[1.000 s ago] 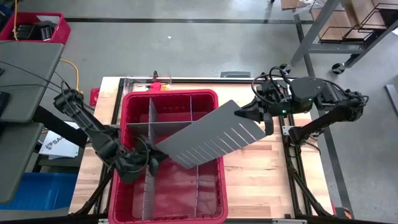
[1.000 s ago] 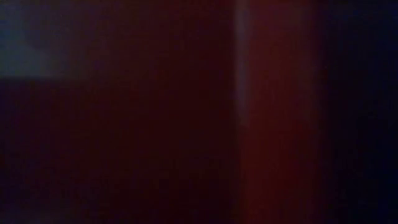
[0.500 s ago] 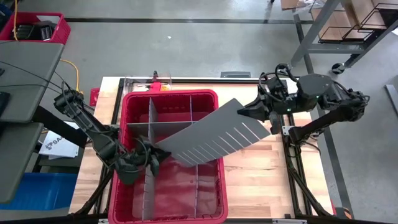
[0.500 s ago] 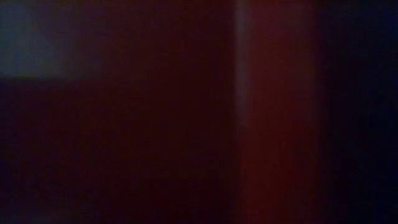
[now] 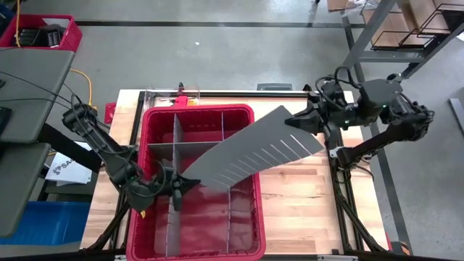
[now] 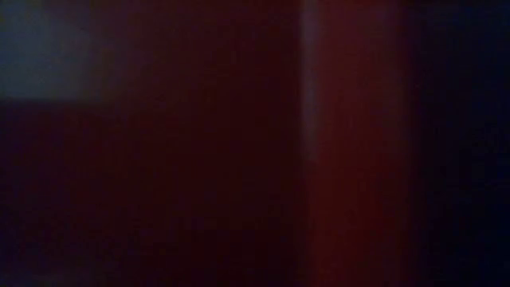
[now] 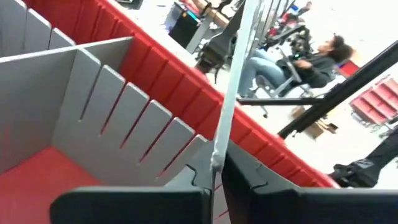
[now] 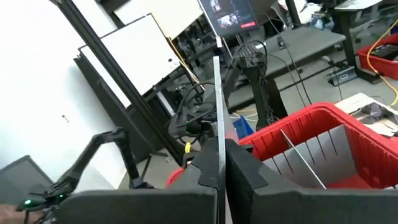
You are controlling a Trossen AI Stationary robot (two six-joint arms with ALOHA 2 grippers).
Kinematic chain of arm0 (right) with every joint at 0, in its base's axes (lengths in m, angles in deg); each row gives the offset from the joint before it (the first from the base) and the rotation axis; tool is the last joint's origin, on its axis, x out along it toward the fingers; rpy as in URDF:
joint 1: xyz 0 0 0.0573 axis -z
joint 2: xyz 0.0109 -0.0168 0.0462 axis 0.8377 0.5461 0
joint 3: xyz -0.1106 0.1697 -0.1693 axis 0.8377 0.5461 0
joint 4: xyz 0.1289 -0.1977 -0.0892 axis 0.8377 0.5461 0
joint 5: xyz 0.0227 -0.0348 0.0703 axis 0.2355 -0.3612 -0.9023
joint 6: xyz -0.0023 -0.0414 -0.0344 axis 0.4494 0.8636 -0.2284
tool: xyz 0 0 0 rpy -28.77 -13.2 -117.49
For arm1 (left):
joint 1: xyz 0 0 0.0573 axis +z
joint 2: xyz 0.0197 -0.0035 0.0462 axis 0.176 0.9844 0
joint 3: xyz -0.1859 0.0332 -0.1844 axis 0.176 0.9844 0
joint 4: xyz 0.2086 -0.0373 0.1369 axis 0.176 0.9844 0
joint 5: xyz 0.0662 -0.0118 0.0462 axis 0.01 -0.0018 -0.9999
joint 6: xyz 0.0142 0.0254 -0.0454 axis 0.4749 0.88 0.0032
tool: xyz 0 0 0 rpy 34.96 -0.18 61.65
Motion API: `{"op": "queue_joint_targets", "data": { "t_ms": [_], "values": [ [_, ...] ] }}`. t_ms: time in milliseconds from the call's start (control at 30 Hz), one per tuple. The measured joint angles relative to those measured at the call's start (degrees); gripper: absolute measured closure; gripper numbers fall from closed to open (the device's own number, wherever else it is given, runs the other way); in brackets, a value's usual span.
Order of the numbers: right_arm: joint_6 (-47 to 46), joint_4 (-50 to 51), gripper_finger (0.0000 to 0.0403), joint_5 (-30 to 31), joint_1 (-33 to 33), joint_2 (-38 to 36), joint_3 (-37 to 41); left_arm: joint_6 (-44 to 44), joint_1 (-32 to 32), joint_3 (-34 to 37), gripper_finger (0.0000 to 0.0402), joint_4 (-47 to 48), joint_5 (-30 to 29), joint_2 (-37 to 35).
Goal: Sort blocks
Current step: Assemble the bin divider into the red bin
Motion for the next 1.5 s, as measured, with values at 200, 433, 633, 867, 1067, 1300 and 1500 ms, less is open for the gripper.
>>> {"op": "queue_joint_targets", "data": {
  "t_ms": [200, 433, 633, 867, 1067, 1300, 1500],
  "values": [
    [-3.18, 2.79, 0.0403, -3.13, 0.0, -0.03, 0.0, 1.63, -2.5, 0.0, 0.0398, -0.69, -0.05, -4.08],
    [-6.4, 11.95, 0.0403, -7.61, -0.02, -0.13, 0.01, 7.06, -6.86, 0.0, 0.04, -0.1, -0.98, -12.48],
    [-6.93, 16.4, 0.0403, -8.28, -0.11, -0.07, 0.28, 13.8, -8.79, -0.16, 0.04, -0.4, -5.2, -19.57],
    [-6.45, 16.86, 0.0403, -2.89, -2.8, 1.46, 0.42, 18.44, -10.95, -0.31, 0.0401, 0.6, -4.56, -25.38],
    [-7.4, 16.62, 0.0403, -2.94, -8.66, 6.24, 0.5, 15.56, -14.98, -0.31, 0.0401, 6.03, -1.94, -27.65],
    [-9.45, 15.49, 0.0403, -1.9, -12.43, 13.31, 0.61, 9.88, -18.82, -0.33, 0.0401, 14.79, -6.99, -29.79],
    [-8.99, 14.36, 0.0403, -1.86, -13.07, 16.1, 0.61, 6.66, -21.78, -0.39, 0.0401, 21.21, -9.26, -31.44]
  ]
}}
